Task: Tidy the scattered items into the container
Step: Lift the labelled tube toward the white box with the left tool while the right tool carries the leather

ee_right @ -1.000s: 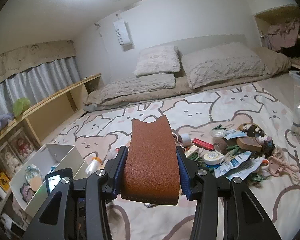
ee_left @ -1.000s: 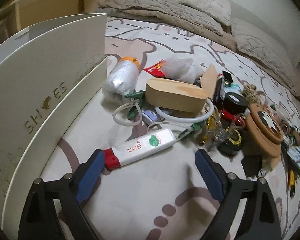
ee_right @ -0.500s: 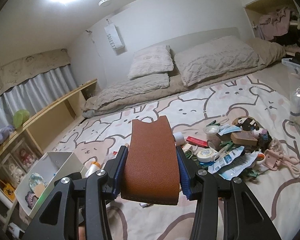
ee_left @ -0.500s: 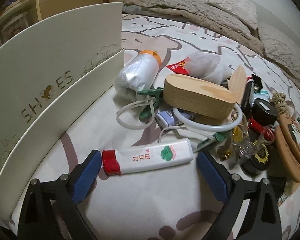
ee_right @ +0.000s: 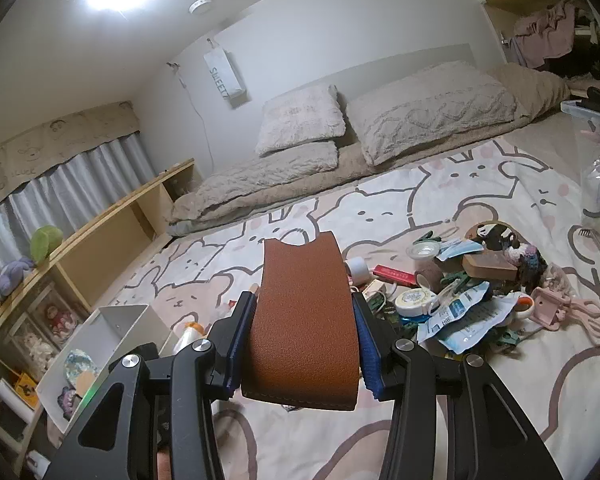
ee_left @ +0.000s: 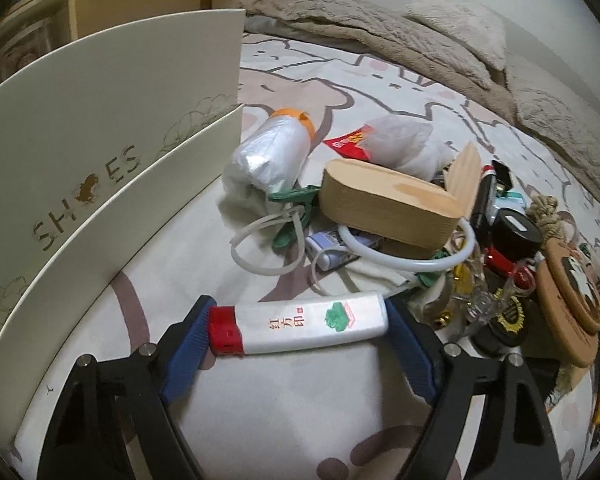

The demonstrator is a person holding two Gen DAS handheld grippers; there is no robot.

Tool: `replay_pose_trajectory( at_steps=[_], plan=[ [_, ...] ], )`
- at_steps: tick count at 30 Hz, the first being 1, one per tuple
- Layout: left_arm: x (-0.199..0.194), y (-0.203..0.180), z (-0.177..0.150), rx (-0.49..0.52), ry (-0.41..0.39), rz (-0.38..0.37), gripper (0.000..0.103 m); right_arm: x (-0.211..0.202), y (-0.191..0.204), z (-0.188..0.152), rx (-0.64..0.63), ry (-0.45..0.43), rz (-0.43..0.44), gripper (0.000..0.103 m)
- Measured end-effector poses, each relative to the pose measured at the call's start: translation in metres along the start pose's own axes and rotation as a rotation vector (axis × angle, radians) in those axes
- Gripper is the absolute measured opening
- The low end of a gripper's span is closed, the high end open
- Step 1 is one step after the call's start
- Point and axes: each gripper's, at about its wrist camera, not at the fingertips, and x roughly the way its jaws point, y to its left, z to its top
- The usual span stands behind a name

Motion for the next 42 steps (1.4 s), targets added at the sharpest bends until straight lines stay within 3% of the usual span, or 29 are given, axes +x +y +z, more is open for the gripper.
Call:
replay_pose_trajectory(
  at_steps=[7, 20, 26, 36, 42],
  plan=[
    [-0.008, 0.001, 0.002, 0.020, -0.020, -0.052, 0.084, 0.002, -0.004, -0.001, 0.006, 0.007, -0.012, 0.048],
    [-0.066, -0.029, 0.009, 0.206, -0.198, -0.119, 0.084, 0.010, 0.001, -0.009, -0.029, 0.020, -0.023, 0.048],
    [-0.090, -0.035, 0.016, 0.253, -0.236, -0.178, 0.084, 0.014, 0.007, -0.013, -0.055, 0.027, -0.021, 0.048],
    [-0.121, -0.020, 0.029, 0.257, -0.270, -0.239, 0.084, 0.018, 0.021, -0.019, -0.099, 0.026, -0.009, 0.048],
    [-0.137, -0.001, 0.040, 0.244, -0.310, -0.220, 0.084, 0.018, 0.033, -0.023, -0.125, 0.015, 0.006, 0.048]
  ],
)
